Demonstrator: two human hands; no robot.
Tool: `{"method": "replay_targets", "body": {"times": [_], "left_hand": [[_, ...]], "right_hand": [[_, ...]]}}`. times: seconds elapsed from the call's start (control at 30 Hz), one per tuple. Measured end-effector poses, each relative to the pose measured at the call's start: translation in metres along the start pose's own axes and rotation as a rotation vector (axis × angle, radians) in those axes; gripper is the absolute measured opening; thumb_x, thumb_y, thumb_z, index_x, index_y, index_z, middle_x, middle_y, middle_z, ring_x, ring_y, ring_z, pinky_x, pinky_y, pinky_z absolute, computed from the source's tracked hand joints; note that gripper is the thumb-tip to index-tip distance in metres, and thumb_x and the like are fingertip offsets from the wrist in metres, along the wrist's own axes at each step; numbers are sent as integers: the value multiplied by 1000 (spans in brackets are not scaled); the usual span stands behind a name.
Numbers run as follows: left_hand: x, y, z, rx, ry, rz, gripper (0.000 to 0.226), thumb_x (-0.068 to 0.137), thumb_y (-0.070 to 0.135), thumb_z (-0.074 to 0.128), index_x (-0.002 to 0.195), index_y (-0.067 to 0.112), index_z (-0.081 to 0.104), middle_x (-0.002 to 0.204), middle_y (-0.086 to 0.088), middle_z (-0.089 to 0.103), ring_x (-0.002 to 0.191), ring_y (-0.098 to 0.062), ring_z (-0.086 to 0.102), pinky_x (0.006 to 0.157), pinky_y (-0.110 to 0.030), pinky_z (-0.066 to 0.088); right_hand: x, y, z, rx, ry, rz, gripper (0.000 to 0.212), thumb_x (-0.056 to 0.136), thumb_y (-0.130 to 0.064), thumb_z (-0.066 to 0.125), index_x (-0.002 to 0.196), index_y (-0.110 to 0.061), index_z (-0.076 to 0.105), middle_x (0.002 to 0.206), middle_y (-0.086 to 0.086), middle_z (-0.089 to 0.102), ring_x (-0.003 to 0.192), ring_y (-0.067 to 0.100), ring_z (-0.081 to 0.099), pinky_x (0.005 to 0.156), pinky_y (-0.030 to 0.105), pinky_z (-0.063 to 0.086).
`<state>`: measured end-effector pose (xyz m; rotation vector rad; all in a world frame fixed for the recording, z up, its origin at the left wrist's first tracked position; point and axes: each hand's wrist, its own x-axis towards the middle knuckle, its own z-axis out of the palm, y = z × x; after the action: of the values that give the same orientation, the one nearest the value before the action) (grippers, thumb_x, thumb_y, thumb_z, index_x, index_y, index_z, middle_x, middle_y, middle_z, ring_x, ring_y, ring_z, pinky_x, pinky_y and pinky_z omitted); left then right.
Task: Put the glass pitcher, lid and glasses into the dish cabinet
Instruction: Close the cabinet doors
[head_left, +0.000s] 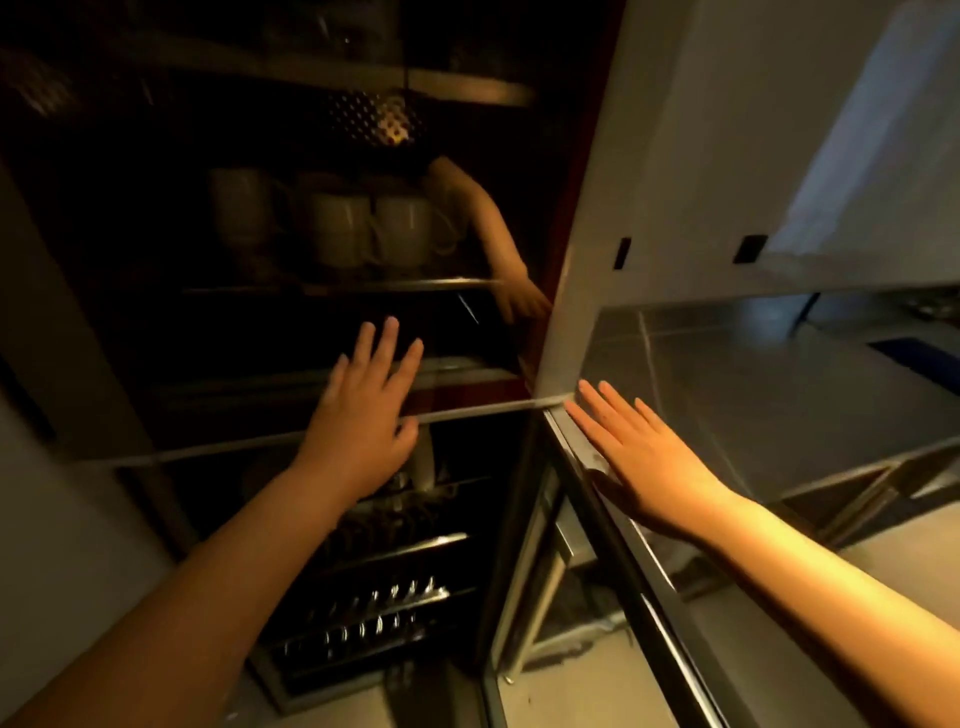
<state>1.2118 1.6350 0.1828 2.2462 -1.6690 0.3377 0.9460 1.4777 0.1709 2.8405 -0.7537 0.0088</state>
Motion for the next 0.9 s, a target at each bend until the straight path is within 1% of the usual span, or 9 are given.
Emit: {"method": "replay_targets", "body": {"times": [0.1, 0.17, 0.23, 0.37, 0.47, 0.6, 0.7, 0.8, 0.9], "left_hand": [[-13, 50, 26, -65, -114, 40, 77, 93, 35, 47, 151, 24, -3, 156, -5, -22, 142, -23, -21, 117, -41, 0], [-24, 87, 40, -111, -167, 71, 76, 95, 35, 44, 150, 26, -7, 155, -1, -24, 141, -20, -24, 118, -40, -3], [-39, 124, 49, -163, -225, 96, 74, 97, 34, 42, 149, 28, -10, 155, 1, -25, 141, -18, -25, 118, -40, -4], [-69, 186, 64, -242, -287, 154, 71, 99, 36, 37, 149, 28, -12, 155, 3, -23, 141, -16, -25, 117, -37, -7], [-92, 221, 74, -273, -327, 175, 66, 101, 40, 29, 149, 23, -13, 156, 3, -21, 141, -13, -24, 118, -36, -6], [-114, 250, 84, -311, -388, 93, 70, 100, 49, 22, 147, 18, -18, 155, 1, -23, 141, -11, -23, 117, -30, -7], [-123, 265, 89, -313, -392, 3, 75, 97, 55, 22, 148, 18, -18, 156, 0, -23, 142, -14, -21, 117, -31, -6], [-126, 271, 88, -304, -389, -47, 74, 98, 53, 24, 148, 17, -17, 157, -1, -20, 143, -16, -18, 115, -32, -7], [-126, 270, 86, -296, -385, -47, 72, 99, 50, 24, 148, 16, -16, 157, -3, -18, 144, -17, -16, 116, -33, -5]], "right_hand": [[-35, 9, 25, 24, -56, -4, 69, 95, -47, 29, 148, -29, -11, 153, -3, -20, 140, 18, -22, 116, 37, -7], [-53, 10, 38, 25, -33, -13, 66, 94, -51, 22, 149, -28, -7, 155, -4, -14, 141, 18, -18, 115, 35, -7], [-65, 9, 45, 49, -22, 0, 63, 93, -52, 14, 149, -29, -7, 155, -5, -15, 141, 15, -19, 112, 31, -11], [-89, 9, 50, 133, 8, 22, 60, 99, -45, 24, 149, -30, -5, 153, -8, -17, 141, 11, -19, 112, 28, -11], [-106, 9, 56, 177, 26, -47, 56, 98, -44, 23, 148, -30, 3, 154, -9, -9, 142, 10, -13, 112, 27, -8], [-118, 12, 68, 235, -19, -99, 51, 101, -40, 22, 148, -29, 8, 153, -13, -4, 141, 4, -11, 113, 24, -6], [-121, 13, 74, 306, -29, -88, 53, 99, -46, 16, 149, -29, 10, 153, -15, 0, 141, 1, -7, 115, 24, 2], [-120, 14, 79, 344, -12, -88, 53, 98, -48, 13, 148, -31, 11, 151, -19, 1, 140, -1, -2, 116, 25, 9], [-120, 12, 80, 350, 4, -91, 51, 100, -46, 15, 148, -31, 11, 150, -19, 2, 139, -3, -1, 115, 22, 10]]}}
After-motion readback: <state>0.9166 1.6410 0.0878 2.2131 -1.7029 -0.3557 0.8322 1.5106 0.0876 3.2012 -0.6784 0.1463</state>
